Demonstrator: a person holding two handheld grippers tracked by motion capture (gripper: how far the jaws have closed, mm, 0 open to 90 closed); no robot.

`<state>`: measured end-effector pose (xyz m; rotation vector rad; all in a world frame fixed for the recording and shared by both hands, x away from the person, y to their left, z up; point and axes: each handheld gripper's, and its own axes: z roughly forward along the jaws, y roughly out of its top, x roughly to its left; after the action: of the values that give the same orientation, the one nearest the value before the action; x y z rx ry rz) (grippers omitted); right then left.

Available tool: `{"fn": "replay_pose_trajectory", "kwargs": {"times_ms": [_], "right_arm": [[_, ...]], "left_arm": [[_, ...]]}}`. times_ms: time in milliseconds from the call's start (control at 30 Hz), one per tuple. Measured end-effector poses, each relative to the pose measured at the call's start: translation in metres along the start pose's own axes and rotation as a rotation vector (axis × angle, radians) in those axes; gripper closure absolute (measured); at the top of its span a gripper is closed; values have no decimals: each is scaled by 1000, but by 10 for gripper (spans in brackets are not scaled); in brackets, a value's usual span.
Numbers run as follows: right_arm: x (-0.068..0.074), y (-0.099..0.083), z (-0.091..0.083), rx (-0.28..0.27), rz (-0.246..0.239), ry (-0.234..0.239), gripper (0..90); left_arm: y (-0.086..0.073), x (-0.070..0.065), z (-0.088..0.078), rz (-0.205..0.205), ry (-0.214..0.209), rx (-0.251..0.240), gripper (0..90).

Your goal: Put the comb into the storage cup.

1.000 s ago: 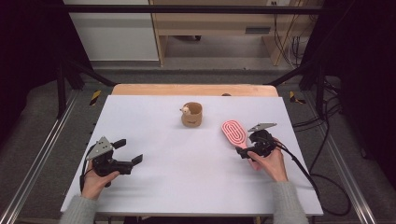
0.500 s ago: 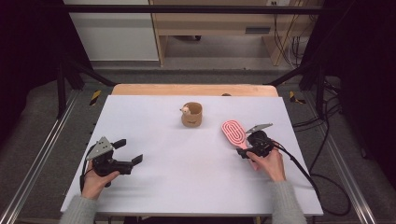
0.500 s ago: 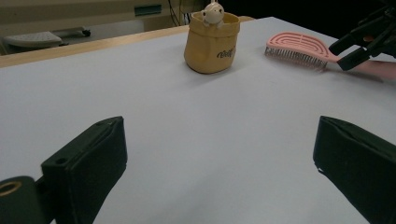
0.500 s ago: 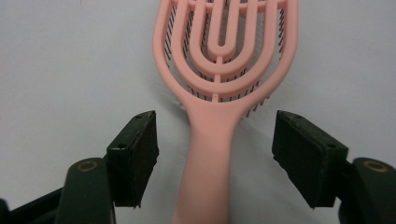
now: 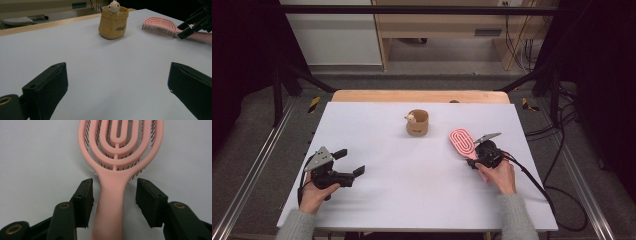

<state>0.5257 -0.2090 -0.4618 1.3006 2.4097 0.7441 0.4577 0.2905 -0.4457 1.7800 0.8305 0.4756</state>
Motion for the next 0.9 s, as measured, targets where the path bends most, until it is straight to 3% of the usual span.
{"fn": "replay_pose_trajectory", "kwargs": {"times_ms": [467, 900], "right_arm": [[0, 1, 1, -3, 36, 4, 649], [0, 1, 0, 10, 60, 10, 679]], "left_arm": [[0, 0, 0, 1, 0, 1, 31], [0, 0, 0, 0, -1, 0, 31]]}}
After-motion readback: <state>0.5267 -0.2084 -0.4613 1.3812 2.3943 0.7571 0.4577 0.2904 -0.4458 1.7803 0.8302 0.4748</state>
